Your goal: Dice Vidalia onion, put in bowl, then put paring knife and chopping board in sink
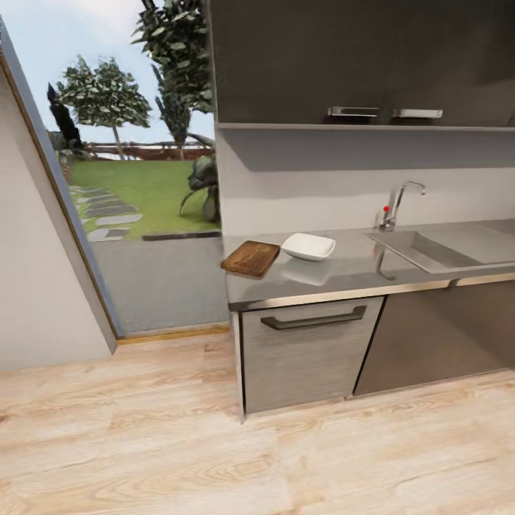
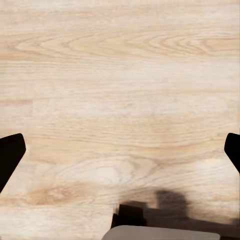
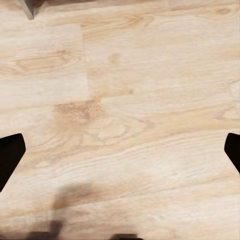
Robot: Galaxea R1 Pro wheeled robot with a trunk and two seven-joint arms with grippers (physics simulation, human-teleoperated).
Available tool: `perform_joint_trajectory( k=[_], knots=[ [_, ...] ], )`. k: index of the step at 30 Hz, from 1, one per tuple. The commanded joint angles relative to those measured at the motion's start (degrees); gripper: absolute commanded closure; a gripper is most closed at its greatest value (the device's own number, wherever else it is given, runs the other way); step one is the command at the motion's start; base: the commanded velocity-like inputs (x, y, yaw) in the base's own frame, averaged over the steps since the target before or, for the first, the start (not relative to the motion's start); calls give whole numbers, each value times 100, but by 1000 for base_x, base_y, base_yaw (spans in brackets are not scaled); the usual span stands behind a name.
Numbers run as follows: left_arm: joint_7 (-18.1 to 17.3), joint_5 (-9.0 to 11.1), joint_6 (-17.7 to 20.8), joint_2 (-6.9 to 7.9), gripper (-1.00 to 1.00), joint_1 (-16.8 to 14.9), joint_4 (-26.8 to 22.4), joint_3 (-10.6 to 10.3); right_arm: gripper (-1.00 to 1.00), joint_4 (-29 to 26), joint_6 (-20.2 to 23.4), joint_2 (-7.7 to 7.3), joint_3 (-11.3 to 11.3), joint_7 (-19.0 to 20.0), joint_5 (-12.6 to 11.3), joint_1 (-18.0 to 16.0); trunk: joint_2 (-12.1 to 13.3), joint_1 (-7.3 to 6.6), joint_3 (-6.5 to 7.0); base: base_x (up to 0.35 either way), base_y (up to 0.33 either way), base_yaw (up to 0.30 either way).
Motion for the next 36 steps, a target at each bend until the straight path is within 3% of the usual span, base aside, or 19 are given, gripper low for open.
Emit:
perform_joint_trajectory(
  k=[1, 26, 36],
  knots=[
    [-12, 17, -8, 1, -100, 1, -4, 6, -100, -1, -14, -1, 2, 1, 4, -1, -3, 0, -4, 6, 280, 0],
    [-12, 17, -8, 3, -100, 1, -6, 6, -100, -1, -14, 1, 4, -1, 4, -1, -3, 0, -4, 124, 273, 0],
    [-3, 17, -48, -19, -100, 1, -14, 6, -100, -1, -14, -3, 2, -5, 4, -1, -3, 0, -4, 30, 55, 0]
  ],
)
